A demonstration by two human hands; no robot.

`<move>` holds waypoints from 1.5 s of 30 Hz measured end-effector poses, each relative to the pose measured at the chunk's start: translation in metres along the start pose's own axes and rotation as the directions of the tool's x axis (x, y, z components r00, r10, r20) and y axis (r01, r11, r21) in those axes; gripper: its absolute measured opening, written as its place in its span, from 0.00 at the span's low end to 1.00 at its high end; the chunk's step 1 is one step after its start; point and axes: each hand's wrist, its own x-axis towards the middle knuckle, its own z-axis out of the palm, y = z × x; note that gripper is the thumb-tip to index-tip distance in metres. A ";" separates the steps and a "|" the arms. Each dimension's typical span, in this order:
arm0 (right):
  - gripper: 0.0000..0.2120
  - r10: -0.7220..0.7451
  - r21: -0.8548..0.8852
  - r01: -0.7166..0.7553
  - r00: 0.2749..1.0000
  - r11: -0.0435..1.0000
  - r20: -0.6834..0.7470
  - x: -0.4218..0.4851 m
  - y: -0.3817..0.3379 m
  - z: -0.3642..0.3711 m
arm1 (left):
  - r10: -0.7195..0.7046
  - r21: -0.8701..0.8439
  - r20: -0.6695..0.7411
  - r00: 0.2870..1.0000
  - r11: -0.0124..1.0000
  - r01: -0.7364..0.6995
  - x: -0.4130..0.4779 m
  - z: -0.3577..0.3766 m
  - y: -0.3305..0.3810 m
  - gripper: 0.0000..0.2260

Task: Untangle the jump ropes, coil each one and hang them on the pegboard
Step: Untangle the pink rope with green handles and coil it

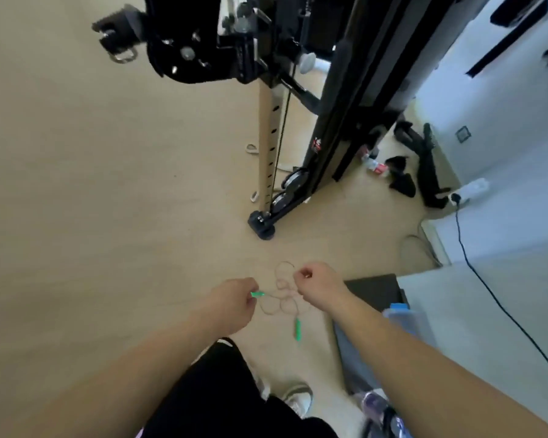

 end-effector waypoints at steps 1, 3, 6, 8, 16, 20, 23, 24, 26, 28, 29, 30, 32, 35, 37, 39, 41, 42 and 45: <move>0.11 0.024 0.036 -0.023 0.999 0.999 -0.025 -0.008 0.019 -0.002 | 0.020 0.006 0.030 0.999 1.000 -0.020 0.003 0.011 0.009 0.13; 0.11 0.093 0.100 -0.085 0.993 0.991 -0.073 -0.022 0.057 -0.002 | 0.057 0.042 0.078 0.995 0.997 -0.060 0.010 0.030 0.022 0.13; 0.11 0.190 0.215 -0.163 0.975 0.963 -0.116 -0.030 0.106 0.010 | 0.068 0.111 0.137 0.988 0.990 -0.083 0.026 0.053 0.029 0.12; 0.11 0.251 0.261 -0.215 0.962 0.941 -0.112 -0.018 0.131 0.027 | 0.082 0.159 0.169 0.982 0.981 -0.110 0.048 0.069 0.022 0.12; 0.13 0.377 0.373 -0.315 0.920 0.873 -0.107 0.139 0.233 0.155 | 0.177 0.331 0.252 0.951 0.908 -0.256 0.194 0.185 -0.077 0.13; 0.11 0.438 0.416 -0.359 0.892 0.836 -0.110 0.227 0.301 0.235 | 0.241 0.336 0.300 0.923 0.879 -0.339 0.279 0.268 -0.129 0.13; 0.12 0.505 0.356 -0.434 0.853 0.828 -0.133 0.287 0.356 0.285 | 0.283 0.340 0.337 0.898 0.853 -0.396 0.341 0.325 -0.159 0.12; 0.14 0.522 0.328 -0.459 0.843 0.825 -0.133 0.305 0.370 0.298 | 0.296 0.342 0.342 0.892 0.845 -0.411 0.359 0.342 -0.167 0.12; 0.18 0.546 0.265 -0.503 0.829 0.823 -0.122 0.336 0.395 0.323 | 0.326 0.347 0.356 0.876 0.824 -0.448 0.390 0.371 -0.182 0.11; 0.19 0.561 0.212 -0.531 0.819 0.821 -0.120 0.359 0.412 0.341 | 0.351 0.363 0.383 0.854 0.793 -0.489 0.411 0.392 -0.189 0.10; 0.19 0.566 0.202 -0.538 0.814 0.819 -0.127 0.368 0.419 0.349 | 0.365 0.373 0.392 0.845 0.776 -0.508 0.418 0.401 -0.191 0.10; 0.17 0.572 0.203 -0.543 0.809 0.815 -0.134 0.375 0.424 0.353 | 0.382 0.378 0.391 0.837 0.762 -0.525 0.422 0.407 -0.191 0.09; 0.16 0.580 0.205 -0.548 0.797 0.811 -0.165 0.384 0.431 0.359 | 0.409 0.360 0.388 0.826 0.758 -0.544 0.424 0.418 -0.192 0.07; 0.18 0.597 0.168 -0.573 0.773 0.802 -0.212 0.395 0.439 0.365 | 0.431 0.336 0.405 0.806 0.750 -0.570 0.427 0.430 -0.194 0.04; 0.22 0.596 0.130 -0.583 0.769 0.802 -0.230 0.401 0.441 0.370 | 0.432 0.333 0.414 0.801 0.747 -0.575 0.430 0.435 -0.198 0.06; 0.22 0.585 0.154 -0.564 0.770 0.811 -0.255 0.416 0.449 0.374 | 0.415 0.345 0.404 0.815 0.756 -0.556 0.437 0.439 -0.201 0.09; 0.21 0.579 0.187 -0.548 0.774 0.815 -0.258 0.427 0.456 0.381 | 0.391 0.355 0.386 0.835 0.773 -0.526 0.444 0.444 -0.202 0.09; 0.20 0.573 0.186 -0.542 0.779 0.819 -0.253 0.430 0.460 0.384 | 0.375 0.352 0.382 0.844 0.786 -0.508 0.445 0.447 -0.202 0.08; 0.13 0.557 0.196 -0.522 0.792 0.830 -0.251 0.436 0.470 0.395 | 0.348 0.310 0.406 0.845 0.817 -0.486 0.445 0.458 -0.205 0.06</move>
